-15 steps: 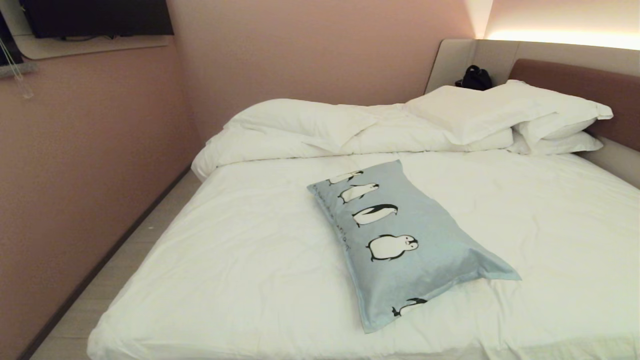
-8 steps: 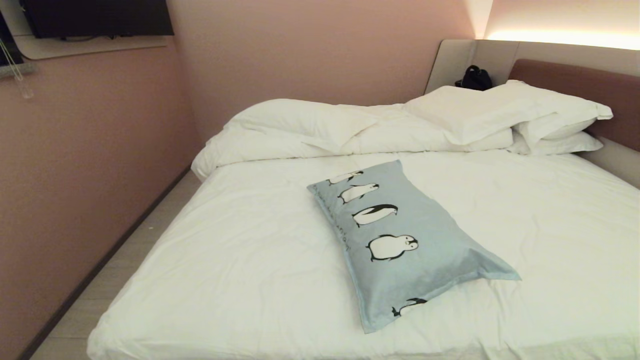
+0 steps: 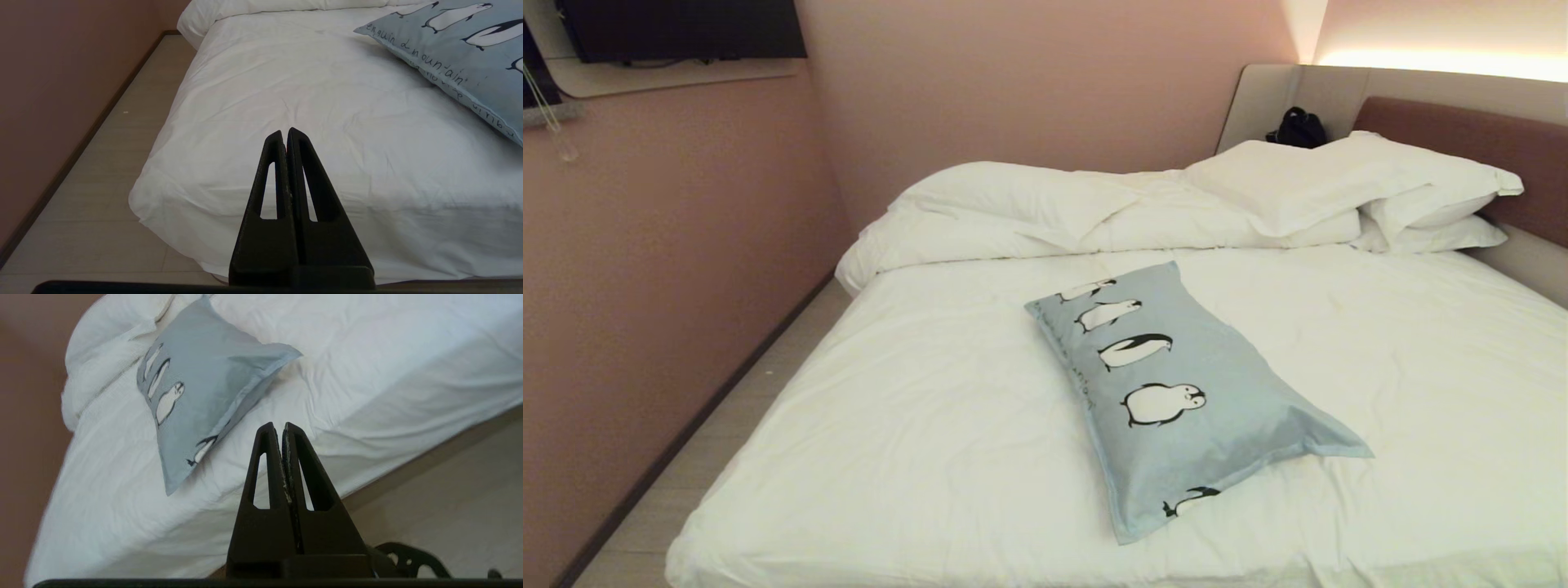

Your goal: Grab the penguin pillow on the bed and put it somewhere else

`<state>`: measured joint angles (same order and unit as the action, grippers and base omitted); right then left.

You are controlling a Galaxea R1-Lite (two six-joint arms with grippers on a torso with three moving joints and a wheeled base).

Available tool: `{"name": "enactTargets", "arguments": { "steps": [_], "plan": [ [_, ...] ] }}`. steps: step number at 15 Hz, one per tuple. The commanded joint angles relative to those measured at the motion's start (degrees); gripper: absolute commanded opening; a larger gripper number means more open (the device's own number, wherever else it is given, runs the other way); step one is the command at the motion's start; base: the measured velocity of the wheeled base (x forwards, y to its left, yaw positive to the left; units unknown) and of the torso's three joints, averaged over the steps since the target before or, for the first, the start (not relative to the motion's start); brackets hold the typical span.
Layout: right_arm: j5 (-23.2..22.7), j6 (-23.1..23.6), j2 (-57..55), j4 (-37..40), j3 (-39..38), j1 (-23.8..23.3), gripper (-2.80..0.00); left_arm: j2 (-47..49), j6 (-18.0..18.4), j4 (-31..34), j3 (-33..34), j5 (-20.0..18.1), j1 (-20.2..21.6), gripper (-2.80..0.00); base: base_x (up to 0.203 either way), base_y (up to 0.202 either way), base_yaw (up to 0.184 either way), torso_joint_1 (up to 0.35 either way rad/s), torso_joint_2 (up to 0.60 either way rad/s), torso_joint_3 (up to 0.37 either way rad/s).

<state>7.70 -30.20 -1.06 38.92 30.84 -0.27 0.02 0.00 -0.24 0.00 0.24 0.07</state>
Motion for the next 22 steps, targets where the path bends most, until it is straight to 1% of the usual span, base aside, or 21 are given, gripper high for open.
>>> {"name": "enactTargets", "arguments": {
  "steps": [1,3,4,6,8,13,14,17,18,22],
  "plan": [
    [-4.53,13.24,1.05,-9.35,-2.35,0.00,-2.80,-0.02,0.00,-0.02,0.00,0.02,0.01,-2.80,0.000,0.000,0.000,0.000,0.00,0.000],
    [-4.85,19.30,1.05,-20.46,-8.67,0.00,-2.80,-0.02,0.00,-0.02,0.00,0.02,0.01,-2.80,0.000,0.000,0.000,0.000,0.00,0.000],
    [-5.01,20.88,1.05,-25.08,-11.48,0.00,-2.80,-0.02,0.00,-0.02,0.00,0.02,0.01,-2.80,0.000,0.000,0.000,0.000,0.00,0.000],
    [-5.44,23.62,1.06,-29.46,-15.70,0.00,-2.80,-0.02,0.00,-0.02,0.00,0.02,0.01,-2.80,0.000,0.000,0.000,0.000,0.00,0.000],
    [-5.61,24.47,1.06,-29.78,-17.24,0.00,-2.80,-0.02,0.00,-0.02,0.00,0.02,0.01,-2.80,0.000,0.000,0.000,0.000,0.00,0.000],
    [-6.30,28.60,1.06,-29.90,-22.39,0.00,-2.80,-0.02,0.00,-0.02,0.00,0.02,0.01,-2.80,0.000,0.000,0.000,0.000,0.00,0.000],
    [-6.26,29.29,1.06,-30.51,-23.63,0.00,-2.80,-0.02,0.00,-0.02,0.00,0.02,0.01,-2.80,0.000,0.000,0.000,0.000,0.00,0.000],
    [-6.21,30.10,1.06,-36.09,-27.07,0.00,-2.80,-0.02,0.00,-0.02,0.00,0.02,0.01,-2.80,0.000,0.000,0.000,0.000,0.00,0.000],
    [-6.12,30.99,1.06,-36.55,-27.94,0.00,-2.80,-0.02,0.00,-0.02,0.00,0.02,0.01,-2.80,0.000,0.000,0.000,0.000,0.00,0.000],
    [-6.29,31.52,1.06,-38.04,-30.57,0.00,-2.80,-0.02,0.00,-0.02,0.00,0.02,0.01,-2.80,0.000,0.000,0.000,0.000,0.00,0.000]
  ]
}}
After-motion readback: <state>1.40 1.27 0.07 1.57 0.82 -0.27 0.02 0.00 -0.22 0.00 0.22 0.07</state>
